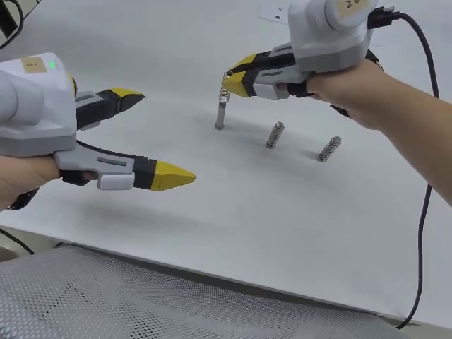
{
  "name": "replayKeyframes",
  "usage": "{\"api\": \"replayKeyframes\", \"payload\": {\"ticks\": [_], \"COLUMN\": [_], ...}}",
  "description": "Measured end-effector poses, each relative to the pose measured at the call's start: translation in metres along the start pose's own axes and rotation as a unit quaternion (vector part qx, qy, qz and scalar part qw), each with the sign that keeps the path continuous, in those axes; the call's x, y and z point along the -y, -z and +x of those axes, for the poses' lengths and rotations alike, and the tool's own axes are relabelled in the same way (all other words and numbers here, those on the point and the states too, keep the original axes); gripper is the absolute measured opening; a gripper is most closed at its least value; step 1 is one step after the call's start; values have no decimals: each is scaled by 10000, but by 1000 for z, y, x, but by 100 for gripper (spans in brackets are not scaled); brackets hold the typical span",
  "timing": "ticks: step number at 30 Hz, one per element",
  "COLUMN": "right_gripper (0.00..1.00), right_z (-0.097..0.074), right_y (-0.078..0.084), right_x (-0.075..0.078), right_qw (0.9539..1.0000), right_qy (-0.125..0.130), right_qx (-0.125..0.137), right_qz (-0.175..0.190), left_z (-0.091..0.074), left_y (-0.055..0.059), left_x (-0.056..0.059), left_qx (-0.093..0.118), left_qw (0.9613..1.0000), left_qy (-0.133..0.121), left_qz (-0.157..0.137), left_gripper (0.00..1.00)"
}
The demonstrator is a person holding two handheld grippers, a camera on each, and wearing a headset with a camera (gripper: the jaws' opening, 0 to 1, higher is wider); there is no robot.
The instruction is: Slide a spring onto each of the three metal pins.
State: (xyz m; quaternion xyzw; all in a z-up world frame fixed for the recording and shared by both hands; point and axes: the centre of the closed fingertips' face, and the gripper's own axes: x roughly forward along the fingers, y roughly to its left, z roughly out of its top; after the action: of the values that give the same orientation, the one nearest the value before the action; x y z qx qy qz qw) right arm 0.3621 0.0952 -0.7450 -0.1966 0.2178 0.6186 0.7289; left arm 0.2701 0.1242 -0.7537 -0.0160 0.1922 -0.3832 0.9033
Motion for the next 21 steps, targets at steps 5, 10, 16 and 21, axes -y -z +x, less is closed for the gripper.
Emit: {"api": "replayKeyframes", "payload": {"ticks": [5, 10, 16, 21], "right_gripper": [8, 8, 8, 8], "right_z": [1, 2, 3, 4], "right_y": [2, 2, 5, 6], "right_x": [0, 1, 2, 1], "right_qw": [10000, 10000, 10000, 10000], "right_qy": [-11, -11, -8, -26], "right_qx": [-18, -15, -48, -63], "right_qz": [1, 8, 27, 50], "left_z": [-1, -1, -1, -2], "left_y": [1, 1, 0, 1], "left_x": [0, -1, 0, -1], "left_qx": [-9, -11, -9, -15], "left_qw": [10000, 10000, 10000, 10000], "left_qy": [-6, -16, -8, -8], "left_qz": [-2, -4, -5, -18], "left_gripper": [98, 98, 98, 98]}}
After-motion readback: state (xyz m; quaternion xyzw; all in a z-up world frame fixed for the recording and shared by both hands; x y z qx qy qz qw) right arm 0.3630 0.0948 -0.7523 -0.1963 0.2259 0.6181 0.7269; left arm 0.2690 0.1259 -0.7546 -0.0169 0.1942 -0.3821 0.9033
